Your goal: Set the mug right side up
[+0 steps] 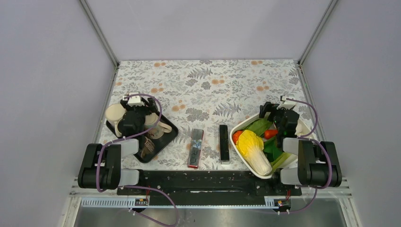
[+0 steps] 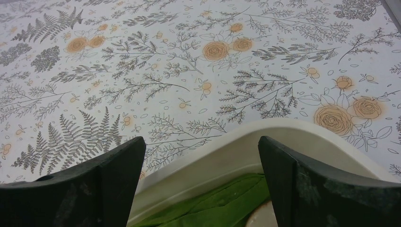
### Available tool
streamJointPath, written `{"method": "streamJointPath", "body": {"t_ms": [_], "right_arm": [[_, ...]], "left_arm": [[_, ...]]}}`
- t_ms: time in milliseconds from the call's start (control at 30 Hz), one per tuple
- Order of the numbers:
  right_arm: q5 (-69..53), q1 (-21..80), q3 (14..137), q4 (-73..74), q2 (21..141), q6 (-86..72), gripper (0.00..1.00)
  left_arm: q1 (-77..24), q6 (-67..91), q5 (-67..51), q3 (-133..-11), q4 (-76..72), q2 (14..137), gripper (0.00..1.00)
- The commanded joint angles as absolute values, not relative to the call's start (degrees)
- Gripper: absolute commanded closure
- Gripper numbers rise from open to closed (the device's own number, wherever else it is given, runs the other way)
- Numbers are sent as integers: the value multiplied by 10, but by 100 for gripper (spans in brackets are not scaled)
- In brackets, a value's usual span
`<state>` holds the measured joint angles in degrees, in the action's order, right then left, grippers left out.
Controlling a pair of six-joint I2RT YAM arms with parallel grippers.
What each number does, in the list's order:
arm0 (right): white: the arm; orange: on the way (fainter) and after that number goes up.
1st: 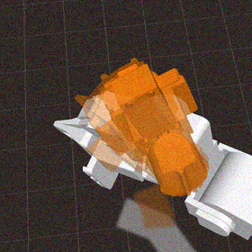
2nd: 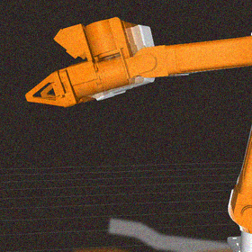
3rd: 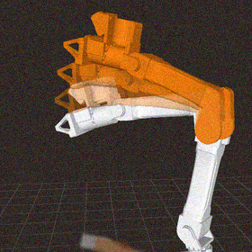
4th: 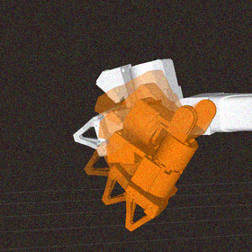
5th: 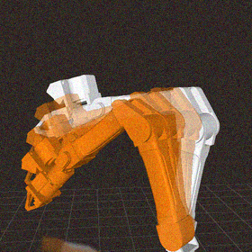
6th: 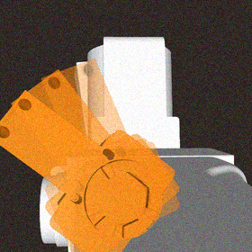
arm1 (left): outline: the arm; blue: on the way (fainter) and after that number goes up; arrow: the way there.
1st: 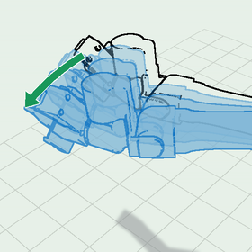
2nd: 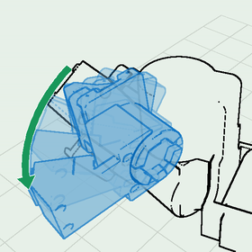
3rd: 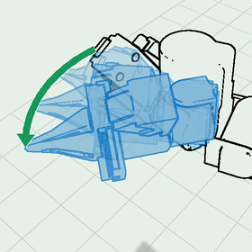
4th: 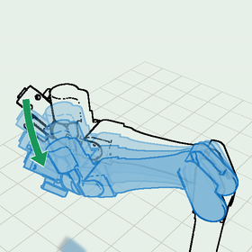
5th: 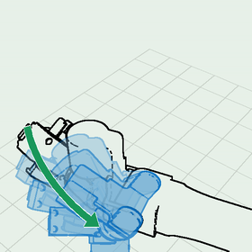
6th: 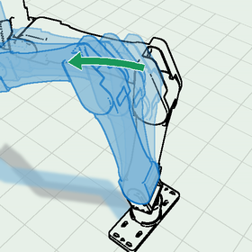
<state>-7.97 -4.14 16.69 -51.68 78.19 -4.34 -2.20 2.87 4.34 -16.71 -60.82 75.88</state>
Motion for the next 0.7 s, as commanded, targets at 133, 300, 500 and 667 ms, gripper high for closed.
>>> {"method": "streamJointPath", "body": {"t_ms": [133,300,500,667], "right_arm": [[-80,-38,170,-507,724,-32,1],[-117,-38,200,-399,639,-30,1],[-225,-38,245,-350,595,-52,1],[-308,-33,255,-349,592,-62,1]], "left_arm": [[-22,29,47,-149,-586,773,1],[-16,-23,-93,-260,-346,714,1],[-15,-164,-228,-444,-77,654,1],[-123,-449,-265,-716,416,713,1]]}}
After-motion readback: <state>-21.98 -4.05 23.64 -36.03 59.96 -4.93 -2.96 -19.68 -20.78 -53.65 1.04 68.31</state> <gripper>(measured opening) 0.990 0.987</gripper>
